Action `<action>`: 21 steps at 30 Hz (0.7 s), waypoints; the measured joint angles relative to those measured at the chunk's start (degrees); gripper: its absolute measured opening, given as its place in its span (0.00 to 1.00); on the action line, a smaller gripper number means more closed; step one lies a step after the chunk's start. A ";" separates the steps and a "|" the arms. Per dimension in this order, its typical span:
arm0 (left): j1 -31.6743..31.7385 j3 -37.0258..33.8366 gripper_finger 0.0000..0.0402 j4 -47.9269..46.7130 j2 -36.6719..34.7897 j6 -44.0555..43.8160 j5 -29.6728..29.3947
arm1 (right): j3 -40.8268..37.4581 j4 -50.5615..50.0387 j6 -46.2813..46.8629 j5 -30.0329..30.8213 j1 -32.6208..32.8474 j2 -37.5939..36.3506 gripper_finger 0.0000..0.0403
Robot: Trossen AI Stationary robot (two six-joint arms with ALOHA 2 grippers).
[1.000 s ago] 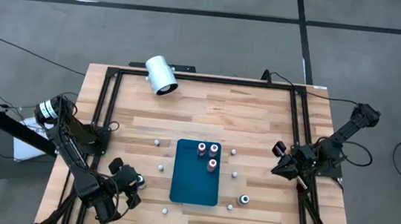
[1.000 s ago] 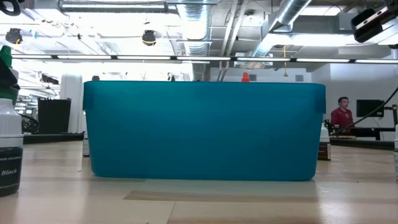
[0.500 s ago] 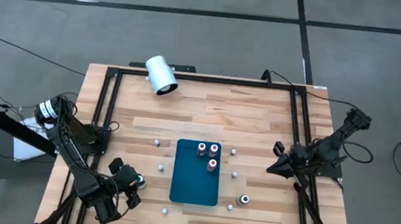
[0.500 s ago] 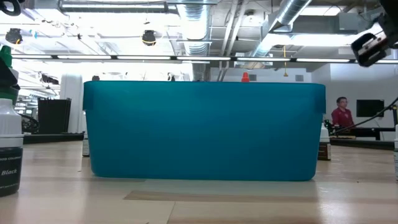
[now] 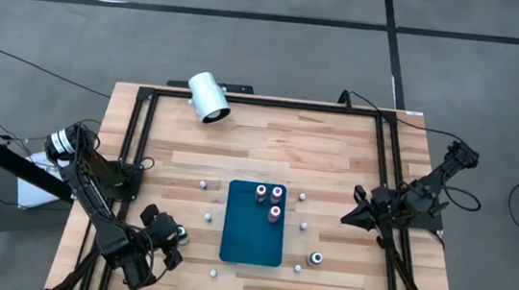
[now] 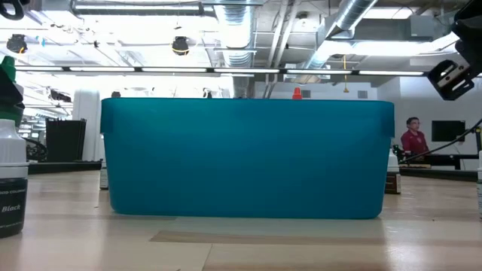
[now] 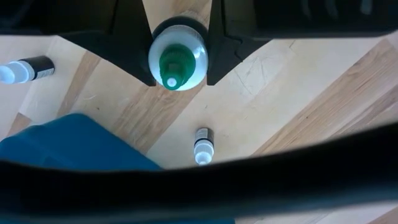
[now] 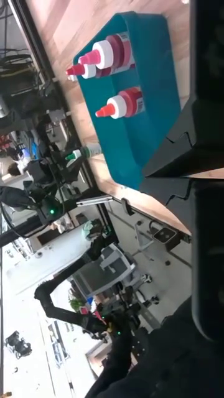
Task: Pick & Place food coloring
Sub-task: Put the big green food coloring bottle into the blue container
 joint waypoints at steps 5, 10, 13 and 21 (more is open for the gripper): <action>0.02 0.00 0.27 0.01 0.00 -0.37 -0.11 | 0.02 -0.11 -0.09 -0.01 0.00 0.00 0.00; 0.03 -0.01 0.27 0.06 -0.32 -0.37 -0.15 | 0.02 -0.19 -0.09 -0.05 0.00 0.00 0.00; 0.04 -0.07 0.27 0.21 -1.05 -0.37 0.24 | 0.04 -0.24 -0.07 -0.05 0.00 0.00 0.00; 0.00 -0.11 0.27 -1.15 -2.92 -0.37 1.48 | 0.04 -0.27 -0.09 -0.09 0.00 0.00 0.00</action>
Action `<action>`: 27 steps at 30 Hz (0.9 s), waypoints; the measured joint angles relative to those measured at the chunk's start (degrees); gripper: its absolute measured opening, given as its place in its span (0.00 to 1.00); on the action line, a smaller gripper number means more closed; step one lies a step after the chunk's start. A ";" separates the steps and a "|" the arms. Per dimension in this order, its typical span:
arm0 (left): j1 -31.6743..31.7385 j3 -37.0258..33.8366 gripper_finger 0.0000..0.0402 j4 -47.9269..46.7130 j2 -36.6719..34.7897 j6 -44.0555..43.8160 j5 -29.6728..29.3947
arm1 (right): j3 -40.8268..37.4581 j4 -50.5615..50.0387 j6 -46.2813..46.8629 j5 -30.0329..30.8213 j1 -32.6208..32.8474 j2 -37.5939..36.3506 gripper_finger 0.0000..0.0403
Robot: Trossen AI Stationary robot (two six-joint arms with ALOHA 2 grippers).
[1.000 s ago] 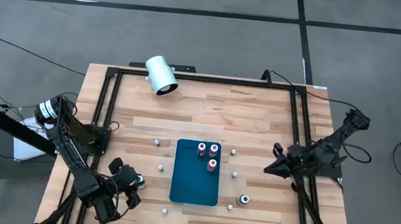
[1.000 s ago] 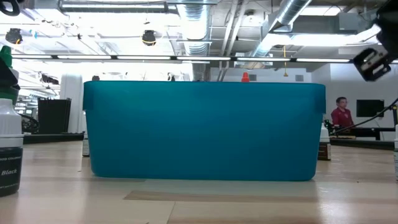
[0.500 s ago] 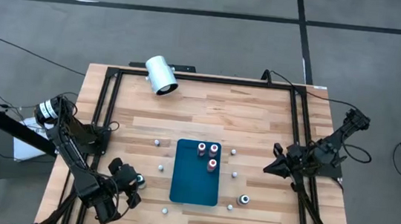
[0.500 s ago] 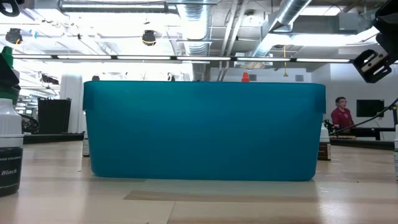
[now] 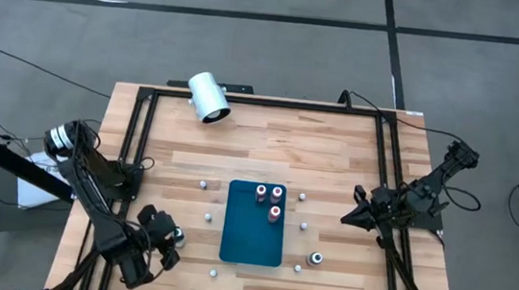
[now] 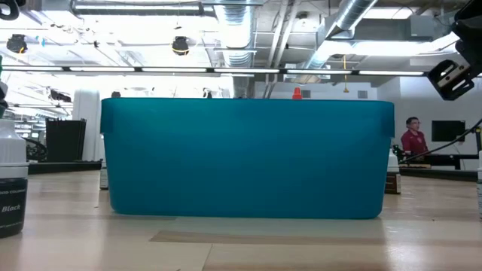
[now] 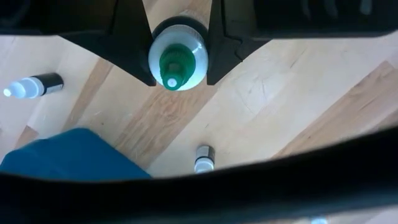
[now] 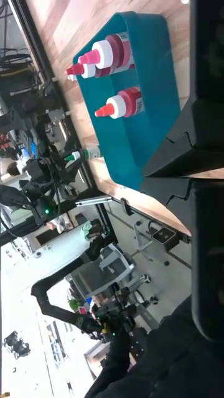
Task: Pick & Place food coloring
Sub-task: Put the big green food coloring bottle into the blue container
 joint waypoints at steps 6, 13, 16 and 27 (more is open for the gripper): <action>0.02 0.00 0.27 -0.80 -2.27 0.02 -0.55 | 0.00 0.00 0.00 0.00 0.00 0.00 0.00; 0.08 0.00 0.27 -1.26 -8.85 0.86 -3.93 | 0.00 0.00 0.00 -0.04 0.00 0.00 0.00; 0.78 0.28 0.27 -1.33 -12.46 3.22 -6.58 | 0.00 0.00 -0.03 -0.18 0.00 0.00 0.00; 13.06 10.61 0.27 0.64 -14.96 34.86 -7.62 | -0.02 0.07 -0.57 -1.44 0.00 -0.07 0.00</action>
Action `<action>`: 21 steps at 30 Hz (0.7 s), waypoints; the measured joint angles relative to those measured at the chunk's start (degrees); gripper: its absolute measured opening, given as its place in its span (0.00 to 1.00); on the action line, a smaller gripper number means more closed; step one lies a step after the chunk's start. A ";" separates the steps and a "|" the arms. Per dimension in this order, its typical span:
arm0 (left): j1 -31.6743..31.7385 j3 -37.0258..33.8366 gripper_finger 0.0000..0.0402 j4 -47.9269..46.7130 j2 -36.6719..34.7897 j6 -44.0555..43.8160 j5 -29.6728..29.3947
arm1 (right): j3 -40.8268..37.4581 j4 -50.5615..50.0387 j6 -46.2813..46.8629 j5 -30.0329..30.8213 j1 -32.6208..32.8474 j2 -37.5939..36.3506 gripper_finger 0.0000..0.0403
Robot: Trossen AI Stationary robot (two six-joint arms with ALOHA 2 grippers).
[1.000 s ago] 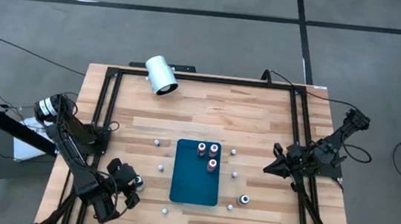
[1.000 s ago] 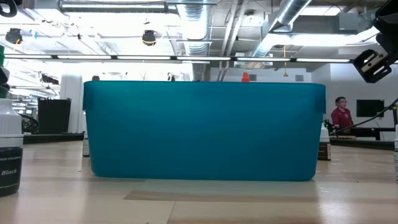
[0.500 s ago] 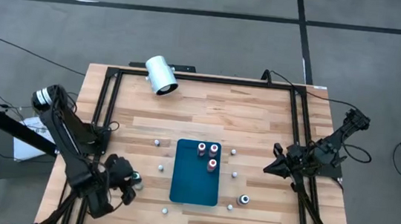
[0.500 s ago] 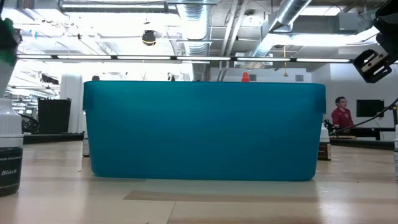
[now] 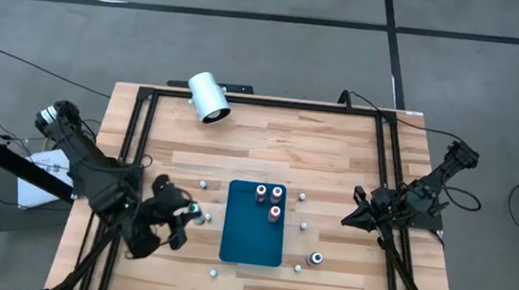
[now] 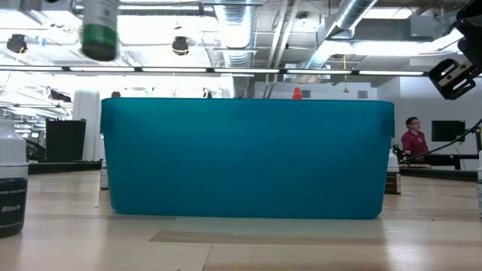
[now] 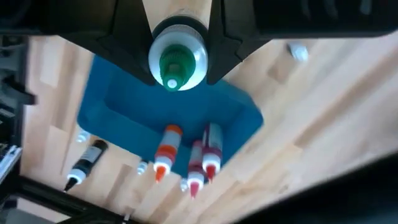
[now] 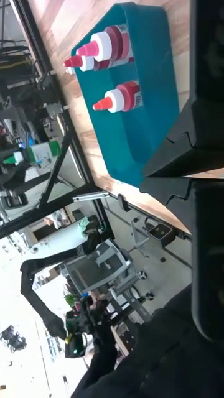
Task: Pick & Place food coloring
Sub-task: Put the big green food coloring bottle into the blue container
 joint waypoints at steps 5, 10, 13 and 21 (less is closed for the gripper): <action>5.80 0.80 0.27 1.45 0.03 9.82 4.11 | -0.10 0.63 -2.07 -0.01 -0.54 0.00 0.00; 10.40 0.80 0.27 6.12 0.04 17.40 7.65 | -0.15 0.78 -3.53 -0.30 -4.03 0.01 0.00; 12.53 0.80 0.27 10.74 0.04 22.27 9.34 | -0.13 0.52 -4.36 -2.09 -6.78 0.02 0.00; 18.14 0.80 0.27 17.20 0.04 29.95 14.49 | -0.09 -0.35 -7.93 -8.73 -15.35 0.07 0.00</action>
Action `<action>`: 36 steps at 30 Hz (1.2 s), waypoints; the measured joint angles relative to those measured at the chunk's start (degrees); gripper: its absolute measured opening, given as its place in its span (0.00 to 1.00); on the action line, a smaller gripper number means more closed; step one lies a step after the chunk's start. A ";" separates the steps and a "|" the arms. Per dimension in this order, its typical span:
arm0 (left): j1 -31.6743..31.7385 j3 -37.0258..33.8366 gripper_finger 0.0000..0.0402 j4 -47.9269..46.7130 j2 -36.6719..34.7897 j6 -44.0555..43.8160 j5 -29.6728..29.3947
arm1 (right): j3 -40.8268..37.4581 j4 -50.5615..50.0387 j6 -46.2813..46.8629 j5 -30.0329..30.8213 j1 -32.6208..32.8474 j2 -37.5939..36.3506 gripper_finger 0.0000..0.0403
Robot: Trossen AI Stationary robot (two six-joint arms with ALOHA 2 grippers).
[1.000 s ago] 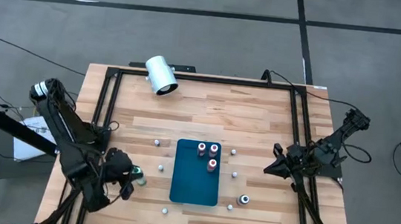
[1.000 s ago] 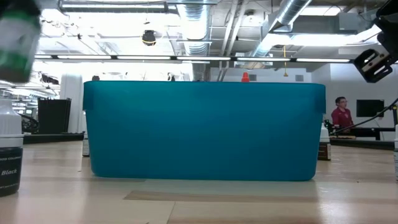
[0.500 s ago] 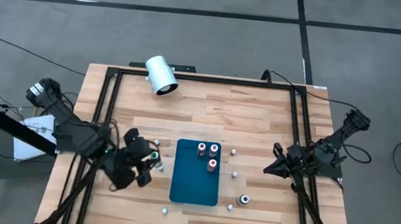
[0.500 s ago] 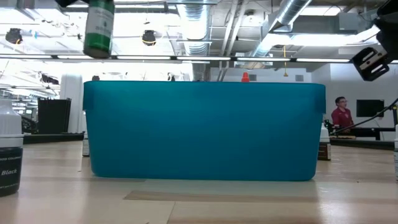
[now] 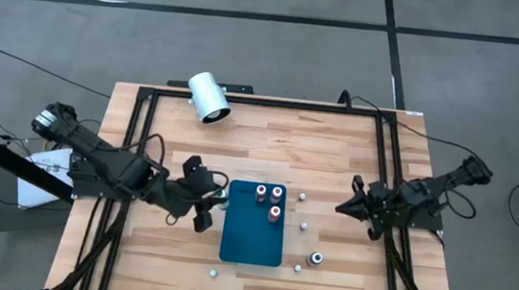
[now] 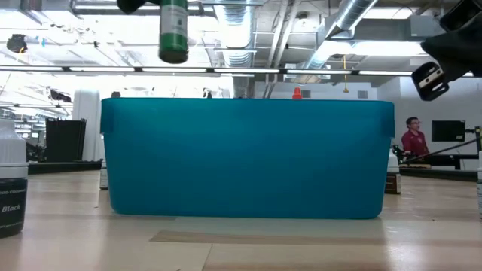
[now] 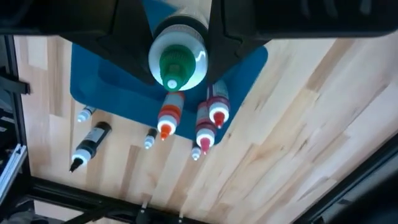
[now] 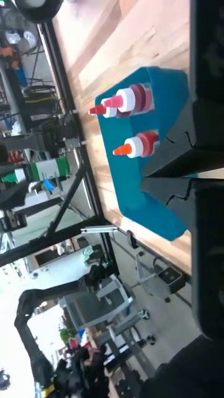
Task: Pick & Place food coloring
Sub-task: Put the big green food coloring bottle into the blue container
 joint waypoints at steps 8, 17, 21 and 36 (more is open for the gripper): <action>5.32 -1.72 0.27 7.00 0.05 4.51 5.19 | 0.11 -1.62 -2.55 -7.95 -7.78 0.13 0.00; 8.50 -2.43 0.27 10.50 0.49 6.78 6.09 | 0.11 -2.20 -4.83 -13.47 -13.88 0.69 0.00; 9.38 -2.47 0.27 12.47 3.82 7.46 7.46 | 0.09 -1.84 -5.03 -15.44 -15.45 1.18 0.00; 10.31 -2.47 0.27 17.66 16.02 8.24 9.96 | 0.09 -1.42 -5.01 -18.54 -16.17 1.98 0.00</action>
